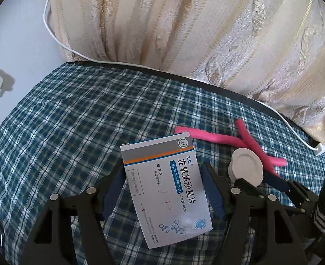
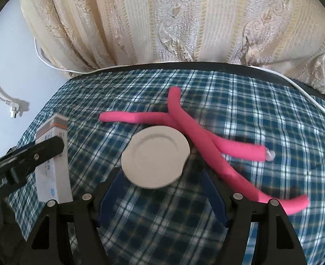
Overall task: Organize objects
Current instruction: 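Grasp the white medicine box with the left tool while the right tool grasps the white lid, then carry the white box and white lid in both tools to the clear bowl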
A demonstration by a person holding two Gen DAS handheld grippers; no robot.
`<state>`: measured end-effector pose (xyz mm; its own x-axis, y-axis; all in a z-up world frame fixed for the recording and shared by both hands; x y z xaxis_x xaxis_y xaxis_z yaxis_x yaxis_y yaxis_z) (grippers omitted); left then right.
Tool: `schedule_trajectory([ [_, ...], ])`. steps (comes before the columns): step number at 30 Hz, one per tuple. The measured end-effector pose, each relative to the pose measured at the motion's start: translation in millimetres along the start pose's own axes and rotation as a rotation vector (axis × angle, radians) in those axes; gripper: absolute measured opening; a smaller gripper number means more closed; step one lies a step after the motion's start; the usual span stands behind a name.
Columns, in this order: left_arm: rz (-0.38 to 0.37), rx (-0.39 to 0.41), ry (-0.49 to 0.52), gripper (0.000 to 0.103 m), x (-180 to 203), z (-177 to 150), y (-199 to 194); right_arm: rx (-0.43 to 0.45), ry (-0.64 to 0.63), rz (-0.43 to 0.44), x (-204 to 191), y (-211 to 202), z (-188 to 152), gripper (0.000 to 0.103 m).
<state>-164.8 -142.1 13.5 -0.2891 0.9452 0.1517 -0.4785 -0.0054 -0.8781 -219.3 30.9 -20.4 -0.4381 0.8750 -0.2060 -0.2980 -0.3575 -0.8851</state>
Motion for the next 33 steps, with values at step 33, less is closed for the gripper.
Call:
schedule_trajectory([
  [33, -0.047, 0.007, 0.061, 0.070, 25, -10, -10, 0.026, -0.026, -0.037, -1, -22, -15, 0.068],
])
Point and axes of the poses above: each gripper's, at about its wrist camera, not at the fingertips, and y roughly the way its jaws point, x to its right, z to its top, the point moved 5 cm from there along y, roughly the way its jaws point, and after that the axes turned 13 degrees about -x, right-handed, at the moved point
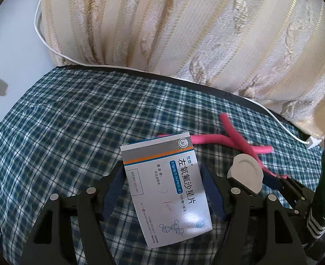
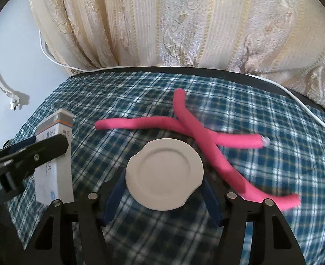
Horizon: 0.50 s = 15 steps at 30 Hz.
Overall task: Organize objects
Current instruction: 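Carry the white box and white lid in both tools to the clear bowl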
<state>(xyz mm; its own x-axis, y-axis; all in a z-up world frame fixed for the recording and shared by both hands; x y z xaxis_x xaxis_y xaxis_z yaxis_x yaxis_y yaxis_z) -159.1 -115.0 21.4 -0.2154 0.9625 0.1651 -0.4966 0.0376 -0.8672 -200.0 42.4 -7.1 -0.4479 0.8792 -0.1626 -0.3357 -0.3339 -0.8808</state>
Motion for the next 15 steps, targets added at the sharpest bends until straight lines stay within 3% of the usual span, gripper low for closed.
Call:
schedule_trajectory([
  [15, -0.047, 0.002, 0.110, 0.070, 41, -15, -9, 0.017, 0.079, -0.010, 23, -33, -44, 0.068],
])
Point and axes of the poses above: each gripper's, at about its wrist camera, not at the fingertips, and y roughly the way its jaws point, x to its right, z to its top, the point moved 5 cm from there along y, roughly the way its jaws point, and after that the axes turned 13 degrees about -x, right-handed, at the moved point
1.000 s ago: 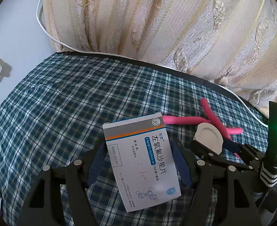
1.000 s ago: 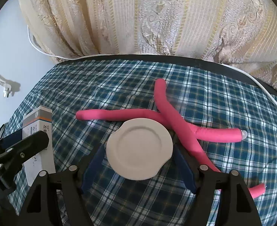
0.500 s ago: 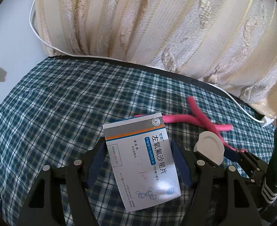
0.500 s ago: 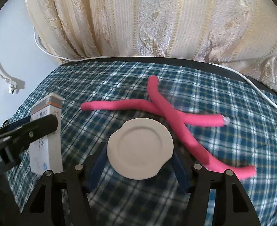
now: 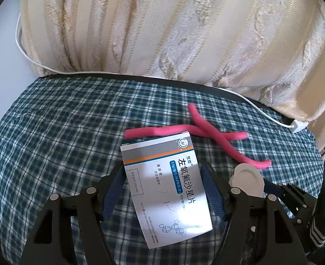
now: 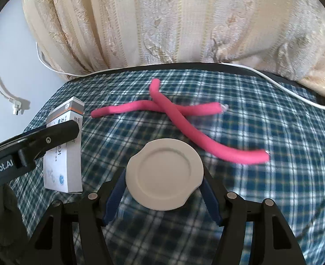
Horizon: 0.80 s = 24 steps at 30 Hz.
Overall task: Organize objects
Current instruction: 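Carry the white box and white lid in both tools to the clear bowl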
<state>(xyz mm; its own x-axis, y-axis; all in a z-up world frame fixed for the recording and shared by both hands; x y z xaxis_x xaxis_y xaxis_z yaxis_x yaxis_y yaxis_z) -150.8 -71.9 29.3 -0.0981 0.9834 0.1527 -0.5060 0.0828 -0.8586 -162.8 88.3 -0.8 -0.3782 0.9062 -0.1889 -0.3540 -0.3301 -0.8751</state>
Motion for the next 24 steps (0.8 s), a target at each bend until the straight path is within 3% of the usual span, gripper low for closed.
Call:
schedule_trajectory([
  [24, -0.057, -0.014, 0.138, 0.070, 83, -33, -16, 0.074, 0.156, 0.002, 56, -55, -58, 0.068],
])
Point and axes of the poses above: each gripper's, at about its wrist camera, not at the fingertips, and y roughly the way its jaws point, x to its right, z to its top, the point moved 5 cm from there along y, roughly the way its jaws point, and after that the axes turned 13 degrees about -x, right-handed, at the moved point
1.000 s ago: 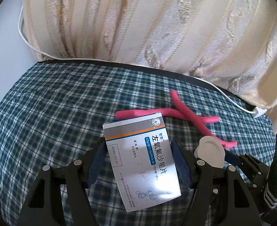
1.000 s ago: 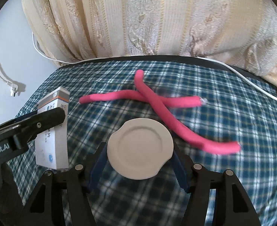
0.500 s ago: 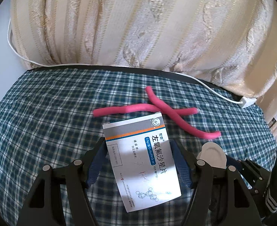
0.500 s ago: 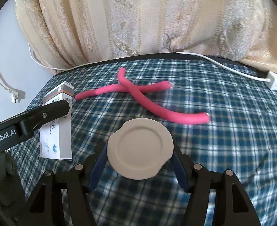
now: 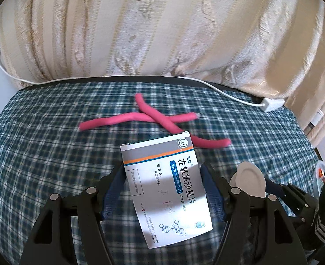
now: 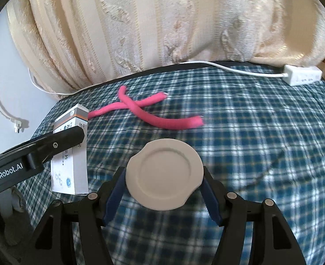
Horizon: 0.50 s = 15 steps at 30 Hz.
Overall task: Organize objects
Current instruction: 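Carry the white box and white lid in both tools to the clear bowl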
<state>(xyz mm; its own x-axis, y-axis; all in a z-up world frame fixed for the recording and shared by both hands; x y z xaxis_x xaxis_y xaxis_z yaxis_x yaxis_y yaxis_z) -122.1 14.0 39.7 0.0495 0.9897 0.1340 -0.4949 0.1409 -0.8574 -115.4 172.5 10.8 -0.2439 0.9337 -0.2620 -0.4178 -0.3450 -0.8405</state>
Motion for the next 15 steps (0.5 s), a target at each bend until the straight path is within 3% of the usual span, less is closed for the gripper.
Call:
schedule_trajectory([
  [15, -0.027, -0.020, 0.099, 0.070, 68, -17, 0, 0.075, 0.110, -0.016, 60, -50, -31, 0.068],
])
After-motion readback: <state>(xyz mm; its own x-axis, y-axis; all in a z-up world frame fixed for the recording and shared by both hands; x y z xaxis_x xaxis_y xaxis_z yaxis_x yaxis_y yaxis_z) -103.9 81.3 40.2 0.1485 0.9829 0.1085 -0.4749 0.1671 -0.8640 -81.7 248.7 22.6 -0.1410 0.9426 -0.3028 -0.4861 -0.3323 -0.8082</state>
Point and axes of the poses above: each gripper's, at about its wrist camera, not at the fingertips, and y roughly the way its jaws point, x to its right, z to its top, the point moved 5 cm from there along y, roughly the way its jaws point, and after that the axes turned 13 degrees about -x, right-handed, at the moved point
